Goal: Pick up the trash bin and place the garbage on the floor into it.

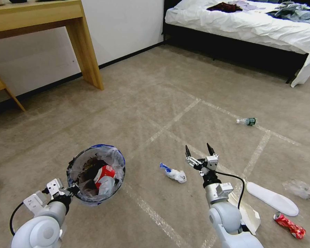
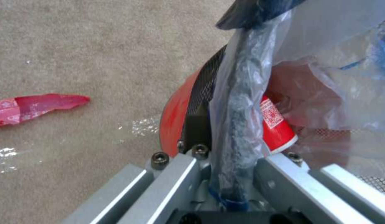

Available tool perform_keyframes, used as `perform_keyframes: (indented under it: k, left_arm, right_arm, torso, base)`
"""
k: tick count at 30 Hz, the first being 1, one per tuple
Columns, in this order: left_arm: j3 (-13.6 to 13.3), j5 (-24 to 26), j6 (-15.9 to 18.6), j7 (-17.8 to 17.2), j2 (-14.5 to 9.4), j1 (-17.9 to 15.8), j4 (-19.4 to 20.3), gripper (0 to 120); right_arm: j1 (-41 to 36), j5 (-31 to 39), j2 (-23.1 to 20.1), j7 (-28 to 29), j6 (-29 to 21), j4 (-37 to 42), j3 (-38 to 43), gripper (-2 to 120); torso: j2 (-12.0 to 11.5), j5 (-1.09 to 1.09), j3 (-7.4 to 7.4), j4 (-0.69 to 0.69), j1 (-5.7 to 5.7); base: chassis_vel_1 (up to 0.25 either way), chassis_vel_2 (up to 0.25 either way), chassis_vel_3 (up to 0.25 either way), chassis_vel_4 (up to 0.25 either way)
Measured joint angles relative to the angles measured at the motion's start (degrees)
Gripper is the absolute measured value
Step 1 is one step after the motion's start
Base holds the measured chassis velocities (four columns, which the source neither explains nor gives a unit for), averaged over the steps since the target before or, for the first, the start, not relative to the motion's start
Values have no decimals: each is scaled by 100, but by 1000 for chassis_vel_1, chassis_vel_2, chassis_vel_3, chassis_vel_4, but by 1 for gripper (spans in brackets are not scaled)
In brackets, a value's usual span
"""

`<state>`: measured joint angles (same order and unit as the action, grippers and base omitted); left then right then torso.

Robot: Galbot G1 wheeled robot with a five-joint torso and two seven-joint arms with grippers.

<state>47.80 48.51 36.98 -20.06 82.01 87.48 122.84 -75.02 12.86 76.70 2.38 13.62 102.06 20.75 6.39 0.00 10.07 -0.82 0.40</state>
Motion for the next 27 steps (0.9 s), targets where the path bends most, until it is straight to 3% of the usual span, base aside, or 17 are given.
perform_keyframes:
  k: [23,27]
  left_arm:
    - [-1,16,-6,0,12,-46,-47,0]
    - [-9,3,-10,0,13,-27,-42,0]
  right_arm:
    - [34,48,-70,14,-7,25,7,100]
    - [131,48,-268,62,-355,140,-55,100]
  torso:
    - [0,0,-1,0,-1]
    - [0,1,-1,1,0]
  base:
    - [-2,2,0,-2]
    - [0,0,0,0]
